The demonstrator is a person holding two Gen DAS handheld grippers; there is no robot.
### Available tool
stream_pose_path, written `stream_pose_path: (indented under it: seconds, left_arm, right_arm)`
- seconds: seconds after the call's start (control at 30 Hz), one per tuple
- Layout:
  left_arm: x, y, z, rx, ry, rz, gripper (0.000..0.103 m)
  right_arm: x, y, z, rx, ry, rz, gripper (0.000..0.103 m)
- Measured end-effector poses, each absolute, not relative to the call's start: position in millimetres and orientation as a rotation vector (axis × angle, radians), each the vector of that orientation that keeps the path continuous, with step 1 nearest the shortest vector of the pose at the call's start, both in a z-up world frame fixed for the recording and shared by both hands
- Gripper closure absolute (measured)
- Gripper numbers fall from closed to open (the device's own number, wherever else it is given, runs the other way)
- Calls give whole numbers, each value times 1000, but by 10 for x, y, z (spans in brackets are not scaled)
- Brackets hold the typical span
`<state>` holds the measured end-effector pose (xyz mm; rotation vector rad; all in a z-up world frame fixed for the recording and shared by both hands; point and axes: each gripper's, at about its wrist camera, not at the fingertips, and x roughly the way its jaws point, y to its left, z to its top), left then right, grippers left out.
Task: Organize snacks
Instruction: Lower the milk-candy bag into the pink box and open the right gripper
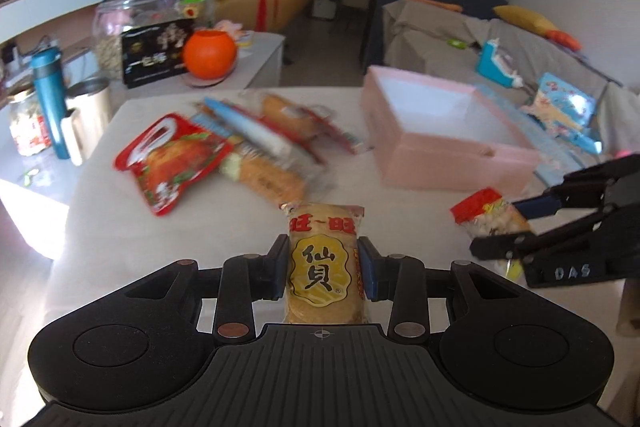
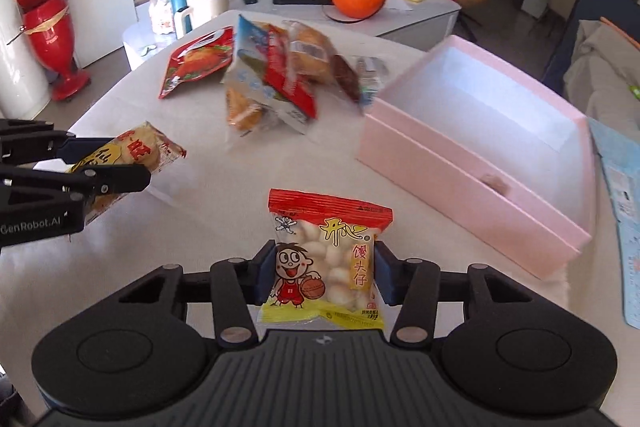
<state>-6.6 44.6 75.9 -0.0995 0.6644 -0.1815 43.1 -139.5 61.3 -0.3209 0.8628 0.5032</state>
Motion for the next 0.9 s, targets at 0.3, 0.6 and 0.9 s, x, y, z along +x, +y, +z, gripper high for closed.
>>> stream_pose_path:
  seconds: [0.3, 0.6, 0.9]
  left_arm:
    - [1229, -335, 1386, -225, 527, -459, 59]
    - [1333, -326, 890, -183, 549, -339, 61]
    - [956, 222, 633, -185, 611, -192, 61]
  right_arm:
    - [336, -2058, 767, -180, 791, 418, 54]
    - [413, -2265, 664, -75, 763, 359, 54]
    - [1026, -2211, 1126, -53, 542, 192, 53]
